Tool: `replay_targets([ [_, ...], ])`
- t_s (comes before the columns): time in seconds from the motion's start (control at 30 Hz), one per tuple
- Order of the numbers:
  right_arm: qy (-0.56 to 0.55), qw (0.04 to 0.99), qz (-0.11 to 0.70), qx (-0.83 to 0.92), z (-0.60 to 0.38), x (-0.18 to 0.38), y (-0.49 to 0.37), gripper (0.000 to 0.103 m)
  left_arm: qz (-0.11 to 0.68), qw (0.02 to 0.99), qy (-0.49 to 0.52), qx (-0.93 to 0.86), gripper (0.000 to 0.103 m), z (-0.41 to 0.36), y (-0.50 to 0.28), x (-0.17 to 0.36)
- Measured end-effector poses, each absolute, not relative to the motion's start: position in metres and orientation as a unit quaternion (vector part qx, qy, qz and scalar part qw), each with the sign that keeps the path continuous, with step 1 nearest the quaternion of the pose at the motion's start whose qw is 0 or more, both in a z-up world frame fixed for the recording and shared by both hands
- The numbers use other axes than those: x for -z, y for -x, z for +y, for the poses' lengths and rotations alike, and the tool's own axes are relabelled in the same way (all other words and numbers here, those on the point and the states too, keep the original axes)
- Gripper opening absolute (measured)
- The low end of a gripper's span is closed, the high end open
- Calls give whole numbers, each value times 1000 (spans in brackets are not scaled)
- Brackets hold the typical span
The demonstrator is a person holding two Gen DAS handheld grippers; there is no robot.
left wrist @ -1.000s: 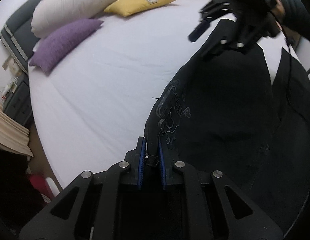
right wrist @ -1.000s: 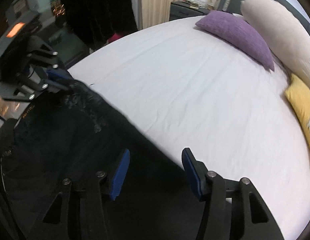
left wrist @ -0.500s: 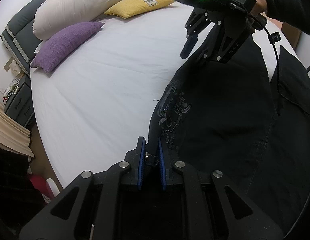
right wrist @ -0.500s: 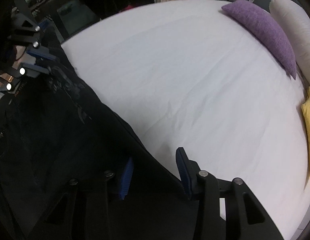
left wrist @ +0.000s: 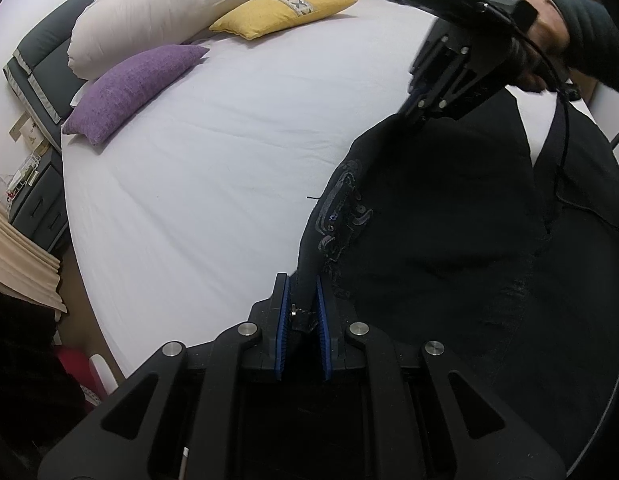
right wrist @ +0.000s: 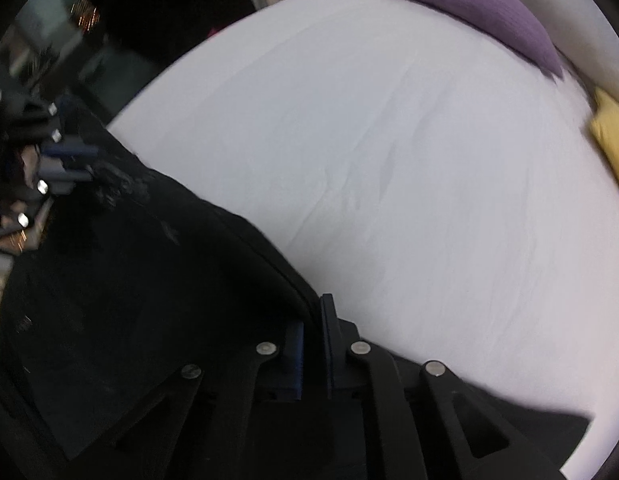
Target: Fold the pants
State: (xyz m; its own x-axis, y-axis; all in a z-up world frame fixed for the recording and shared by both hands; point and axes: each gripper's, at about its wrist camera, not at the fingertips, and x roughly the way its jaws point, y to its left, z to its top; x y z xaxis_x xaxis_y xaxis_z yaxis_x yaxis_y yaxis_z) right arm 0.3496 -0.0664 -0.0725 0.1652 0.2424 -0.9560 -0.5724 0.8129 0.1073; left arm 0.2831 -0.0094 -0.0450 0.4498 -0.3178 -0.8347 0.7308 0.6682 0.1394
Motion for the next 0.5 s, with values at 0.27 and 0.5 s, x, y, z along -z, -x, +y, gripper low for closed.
replay_targets([
  [0.27, -85, 774, 589, -215, -109, 80, -317, 8, 410, 816, -247, 326, 12, -15, -253, 37],
  [0.5, -153, 762, 592, -215, -129, 71, -279, 8, 412, 810, -247, 337, 12, -16, -211, 32],
])
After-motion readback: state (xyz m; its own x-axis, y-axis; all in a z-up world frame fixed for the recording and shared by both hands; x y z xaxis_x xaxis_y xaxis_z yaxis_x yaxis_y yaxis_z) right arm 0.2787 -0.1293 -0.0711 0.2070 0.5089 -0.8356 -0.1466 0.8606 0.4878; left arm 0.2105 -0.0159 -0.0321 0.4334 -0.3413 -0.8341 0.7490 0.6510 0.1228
